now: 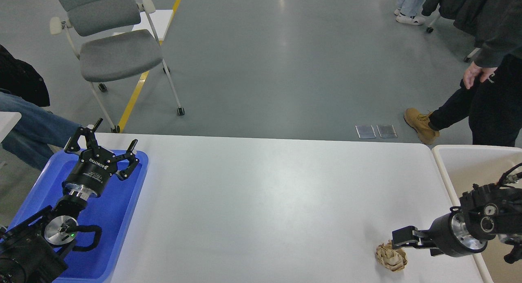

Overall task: Tidy desktop
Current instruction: 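Lower the right gripper down to the tan paper ball, then close the right gripper on the tan paper ball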

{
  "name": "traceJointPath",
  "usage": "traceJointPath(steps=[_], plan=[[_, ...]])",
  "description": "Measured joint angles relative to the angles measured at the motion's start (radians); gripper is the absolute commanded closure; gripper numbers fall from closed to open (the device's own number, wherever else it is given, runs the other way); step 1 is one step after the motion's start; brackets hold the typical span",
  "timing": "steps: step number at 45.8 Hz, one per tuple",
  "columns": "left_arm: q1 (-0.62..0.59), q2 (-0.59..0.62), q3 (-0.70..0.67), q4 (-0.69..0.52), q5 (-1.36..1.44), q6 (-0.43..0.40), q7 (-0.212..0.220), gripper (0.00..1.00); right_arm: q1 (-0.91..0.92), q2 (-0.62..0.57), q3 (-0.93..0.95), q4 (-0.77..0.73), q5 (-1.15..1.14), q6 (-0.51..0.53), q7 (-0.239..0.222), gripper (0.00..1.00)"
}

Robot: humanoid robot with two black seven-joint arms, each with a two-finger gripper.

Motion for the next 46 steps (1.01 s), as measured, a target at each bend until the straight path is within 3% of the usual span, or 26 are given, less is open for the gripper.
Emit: traceJointPath(steps=[19, 46], plan=[[0.0, 0.0, 0.0, 0.0, 0.0, 0.0, 0.0, 0.01, -0.113, 0.087, 0.022, -0.046, -0.001, -0.158, 0.001, 0.0], [0.0, 0.0, -0.001, 0.0, 0.0, 0.0, 0.0, 0.01, -0.186, 0.143, 0.024, -0.106, 0.0, -0.244, 0.0, 0.01]])
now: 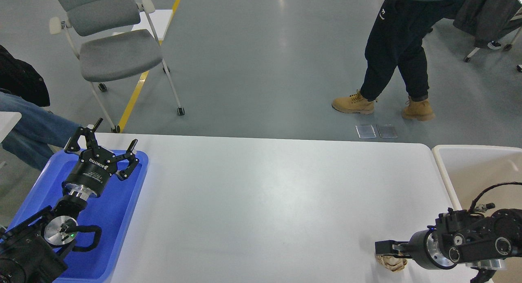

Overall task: Tidy desktop
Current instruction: 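Close the right gripper on the tan paper ball, then lift the held paper ball and carry it toward the white bin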

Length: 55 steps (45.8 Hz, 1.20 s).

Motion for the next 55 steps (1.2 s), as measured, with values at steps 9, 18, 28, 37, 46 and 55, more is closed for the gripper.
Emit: traceJointPath(steps=[9, 18, 28, 37, 46, 55], plan=[[0.0, 0.0, 0.0, 0.0, 0.0, 0.0, 0.0, 0.01, -0.016, 0.011, -0.001, -0.012, 0.0, -0.009, 0.0, 0.05], [0.0, -0.001, 0.0, 0.0, 0.0, 0.0, 0.0, 0.01, -0.033, 0.033, -0.003, -0.021, 0.0, -0.027, 0.001, 0.14], [0.0, -0.001, 0.0, 0.0, 0.0, 0.0, 0.0, 0.01, -0.041, 0.052, -0.008, -0.027, -0.004, -0.061, 0.001, 0.46], [0.0, -0.001, 0.0, 0.0, 0.0, 0.0, 0.0, 0.01, -0.043, 0.065, -0.027, -0.029, -0.01, -0.087, 0.002, 0.78], [0.0, -0.001, 0.0, 0.0, 0.0, 0.0, 0.0, 0.01, -0.041, 0.07, -0.043, -0.028, -0.013, -0.104, 0.002, 1.0], [0.0, -0.001, 0.0, 0.0, 0.0, 0.0, 0.0, 0.01, -0.008, 0.066, -0.08, -0.021, -0.008, -0.105, 0.001, 1.0]])
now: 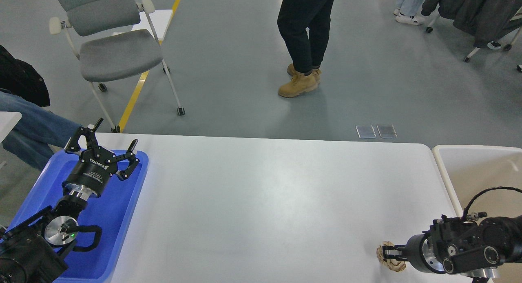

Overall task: Tidy desktop
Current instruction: 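Lift the held paper ball and carry it toward the white bin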

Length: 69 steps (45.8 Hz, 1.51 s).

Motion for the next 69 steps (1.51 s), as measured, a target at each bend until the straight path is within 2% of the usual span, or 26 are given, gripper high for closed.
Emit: traceJointPath(steps=[12, 25, 51, 61, 69], plan=[[0.0, 0.0, 0.0, 0.0, 0.0, 0.0, 0.0, 0.01, 0.089, -0.035, -0.049, 0.043, 0.003, 0.017, 0.0, 1.0], [0.0, 0.0, 0.0, 0.0, 0.0, 0.0, 0.0, 0.01, 0.313, -0.109, -0.113, 0.145, 0.003, 0.112, 0.0, 1.0], [0.0, 0.0, 0.0, 0.0, 0.0, 0.0, 0.0, 0.01, 0.887, -0.226, -0.211, 0.229, 0.006, 0.534, -0.002, 1.0], [0.0, 0.0, 0.0, 0.0, -0.001, 0.0, 0.0, 0.01, 1.021, -0.254, -0.225, 0.233, 0.007, 0.653, -0.002, 1.0], [0.0, 0.0, 0.0, 0.0, -0.001, 0.0, 0.0, 0.01, 1.084, -0.266, -0.23, 0.234, 0.007, 0.709, -0.003, 1.0]])
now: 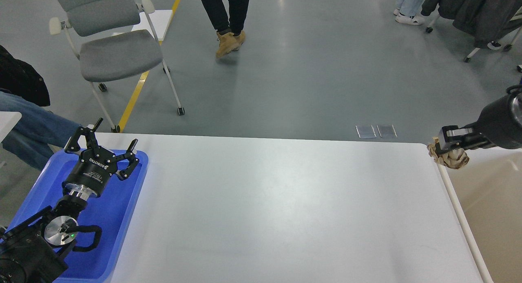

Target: Tidy desktop

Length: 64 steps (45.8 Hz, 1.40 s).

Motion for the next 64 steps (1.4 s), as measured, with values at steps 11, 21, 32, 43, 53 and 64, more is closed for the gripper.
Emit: traceJointPath(steps=[11, 21, 32, 43, 53, 64], plan=[[0.0, 0.0, 0.0, 0.0, 0.0, 0.0, 0.0, 0.01, 0.021, -0.019, -0.012, -0.026, -0.002, 0.03, -0.002, 1.0], [0.0, 0.0, 0.0, 0.0, 0.0, 0.0, 0.001, 0.01, -0.09, -0.105, -0.012, -0.176, -0.004, 0.035, -0.003, 1.0], [0.0, 0.0, 0.001, 0.0, 0.0, 0.0, 0.0, 0.01, -0.36, -0.254, 0.112, -0.448, 0.0, 0.038, -0.001, 1.0], [0.0, 0.0, 0.001, 0.0, 0.0, 0.0, 0.0, 0.01, -0.735, -0.324, 0.383, -0.735, 0.021, 0.023, -0.003, 1.0], [0.0, 0.0, 0.001, 0.0, 0.0, 0.0, 0.0, 0.01, -1.063, -0.285, 0.642, -0.979, 0.069, -0.018, -0.004, 1.0], [0.0, 0.0, 0.001, 0.0, 0.0, 0.0, 0.0, 0.01, -1.324, -0.178, 0.866, -1.189, 0.089, -0.082, -0.005, 1.0]])
